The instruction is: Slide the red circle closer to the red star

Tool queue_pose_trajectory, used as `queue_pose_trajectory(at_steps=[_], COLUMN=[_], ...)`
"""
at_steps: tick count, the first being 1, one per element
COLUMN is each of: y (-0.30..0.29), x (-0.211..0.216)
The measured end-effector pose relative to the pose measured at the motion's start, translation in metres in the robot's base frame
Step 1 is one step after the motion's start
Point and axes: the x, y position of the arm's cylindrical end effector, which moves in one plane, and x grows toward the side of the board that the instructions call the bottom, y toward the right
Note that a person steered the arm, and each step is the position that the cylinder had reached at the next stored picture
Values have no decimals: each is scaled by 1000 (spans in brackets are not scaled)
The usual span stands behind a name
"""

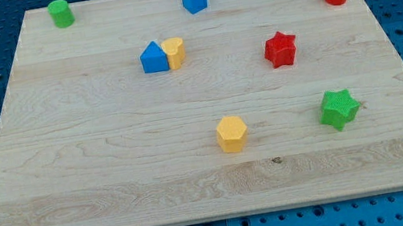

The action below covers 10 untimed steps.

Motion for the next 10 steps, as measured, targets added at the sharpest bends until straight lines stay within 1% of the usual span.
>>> queue_pose_trajectory(at_steps=[1,2,3,4,5,7,8,9,10], y=[-14,15,30,29,20,-25,-52,-111,-121], x=[10,3,-17,32,54,105,114,101,97])
